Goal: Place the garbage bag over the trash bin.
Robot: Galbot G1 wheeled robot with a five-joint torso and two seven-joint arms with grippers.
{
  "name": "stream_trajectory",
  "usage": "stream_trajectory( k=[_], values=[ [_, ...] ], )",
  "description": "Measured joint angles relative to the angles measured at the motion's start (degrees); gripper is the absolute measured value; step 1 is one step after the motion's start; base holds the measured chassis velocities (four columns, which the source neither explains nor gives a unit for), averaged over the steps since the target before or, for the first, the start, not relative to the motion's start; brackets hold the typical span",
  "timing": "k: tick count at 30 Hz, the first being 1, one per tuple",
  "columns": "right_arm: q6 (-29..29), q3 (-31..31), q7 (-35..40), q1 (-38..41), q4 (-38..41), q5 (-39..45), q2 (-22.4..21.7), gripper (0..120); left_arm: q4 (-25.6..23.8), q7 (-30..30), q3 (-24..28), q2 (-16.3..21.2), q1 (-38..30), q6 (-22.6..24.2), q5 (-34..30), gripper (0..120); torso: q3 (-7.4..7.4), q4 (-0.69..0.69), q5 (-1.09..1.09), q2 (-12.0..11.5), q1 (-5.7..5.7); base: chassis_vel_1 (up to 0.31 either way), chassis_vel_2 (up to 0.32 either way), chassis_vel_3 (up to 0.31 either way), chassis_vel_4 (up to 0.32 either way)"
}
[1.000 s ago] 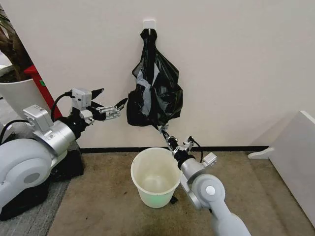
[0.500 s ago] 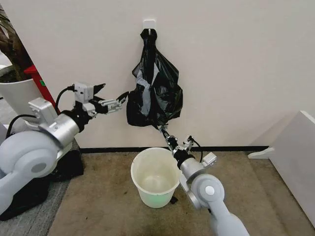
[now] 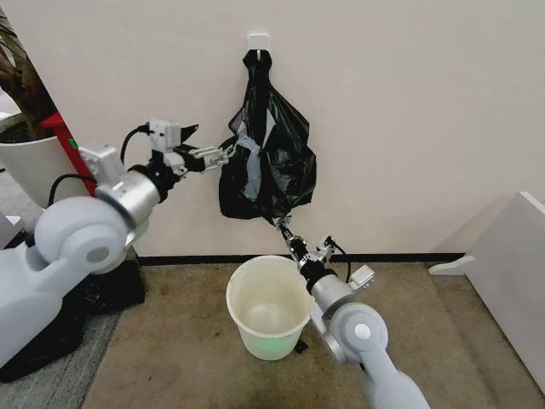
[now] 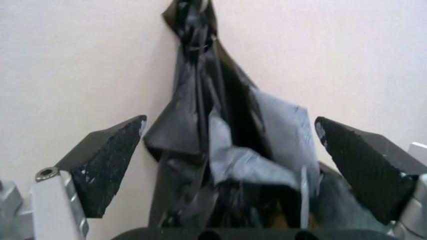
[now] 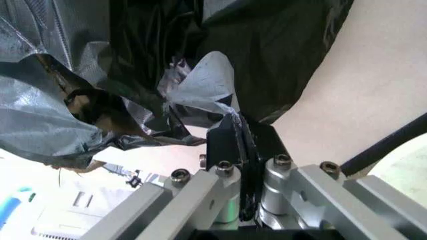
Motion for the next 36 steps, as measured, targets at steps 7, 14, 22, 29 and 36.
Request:
stream_trajectory(
  k=[7, 14, 22, 29, 36],
  values=[
    [-0.02, -0.08, -0.02, 0.04, -0.09, -0.22, 0.14, 0, 2.72, -1.26, 7.51, -3.04, -9.64, 1.25, -0.51, 100, 0.00, 0.00, 0.00, 0.00, 0.00, 0.000, 0.000, 0.000, 0.000],
    [-0.05, -0.22, -0.03, -0.02, -0.16, -0.41, 0.25, 0, 3.31, -1.83, 12.40, -5.42, -14.17, 2.60, -0.87, 100, 0.01, -0.02, -0.03, 0.00, 0.00, 0.000, 0.000, 0.000, 0.000],
    [-0.08, -0.61, -0.03, 0.10, -0.50, -0.60, 0.44, 0, 2.10, -1.81, 10.28, -3.88, -12.25, 2.79, -1.21, 100, -0.01, 0.01, -0.01, 0.00, 0.00, 0.000, 0.000, 0.000, 0.000],
    [-0.09, -1.01, -0.07, 0.36, -0.91, -1.02, 0.84, 0, -0.48, -1.91, 6.85, -1.35, -8.11, 2.87, -1.79, 100, -0.01, -0.01, 0.00, 0.00, 0.00, 0.000, 0.000, 0.000, 0.000],
    [-0.09, -1.07, -0.29, 0.35, -1.26, -1.28, 0.86, 0, -5.10, -1.87, 0.18, 3.80, 4.26, 3.82, -0.90, 100, -0.01, 0.02, -0.01, 0.00, 0.00, 0.000, 0.000, 0.000, 0.000]
  ],
)
